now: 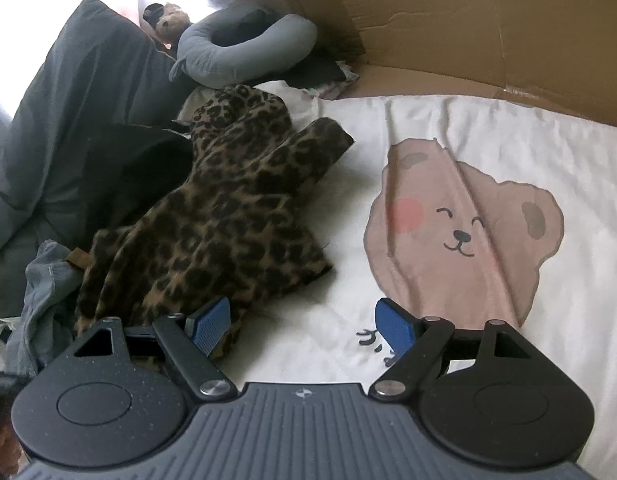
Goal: Fold clothes
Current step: 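Grasp the leopard-print skirt with the left gripper while the right gripper grasps it too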
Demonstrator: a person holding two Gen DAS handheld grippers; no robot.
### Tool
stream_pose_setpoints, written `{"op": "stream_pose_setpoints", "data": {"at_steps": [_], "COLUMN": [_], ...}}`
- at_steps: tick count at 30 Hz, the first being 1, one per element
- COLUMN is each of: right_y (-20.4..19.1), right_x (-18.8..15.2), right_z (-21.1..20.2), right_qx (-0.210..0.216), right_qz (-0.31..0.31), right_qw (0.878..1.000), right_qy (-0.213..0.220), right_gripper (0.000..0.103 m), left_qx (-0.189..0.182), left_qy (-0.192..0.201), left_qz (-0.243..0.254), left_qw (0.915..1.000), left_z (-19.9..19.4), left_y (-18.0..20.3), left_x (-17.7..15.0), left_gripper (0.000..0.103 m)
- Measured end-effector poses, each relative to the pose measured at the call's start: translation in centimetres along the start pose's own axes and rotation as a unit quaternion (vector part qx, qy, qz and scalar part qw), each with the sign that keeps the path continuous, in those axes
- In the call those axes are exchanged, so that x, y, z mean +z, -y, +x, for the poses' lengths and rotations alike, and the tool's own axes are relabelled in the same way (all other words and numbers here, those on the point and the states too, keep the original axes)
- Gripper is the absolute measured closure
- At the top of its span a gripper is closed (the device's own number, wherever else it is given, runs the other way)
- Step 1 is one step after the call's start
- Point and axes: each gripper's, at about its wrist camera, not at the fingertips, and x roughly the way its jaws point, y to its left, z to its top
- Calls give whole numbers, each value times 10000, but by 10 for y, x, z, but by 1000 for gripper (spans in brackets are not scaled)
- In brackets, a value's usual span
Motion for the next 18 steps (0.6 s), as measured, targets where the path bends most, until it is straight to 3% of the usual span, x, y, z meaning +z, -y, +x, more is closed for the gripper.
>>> {"op": "stream_pose_setpoints", "data": {"at_steps": [9,18], "right_y": [-4,0], "right_x": [9,12], "right_z": [9,29], "right_qx": [151,288], "right_qz": [-165,98], "right_qw": [9997,9994], "right_qy": [-16,-162], "right_gripper": [21,21], "left_qx": [383,768], "left_qy": [-219,-531], "left_qz": [-170,-344], "left_qw": [9989,9950], "left_z": [-16,-25], "left_y": [-16,-34], "left_x": [-29,-48], "left_gripper": [101,101]}}
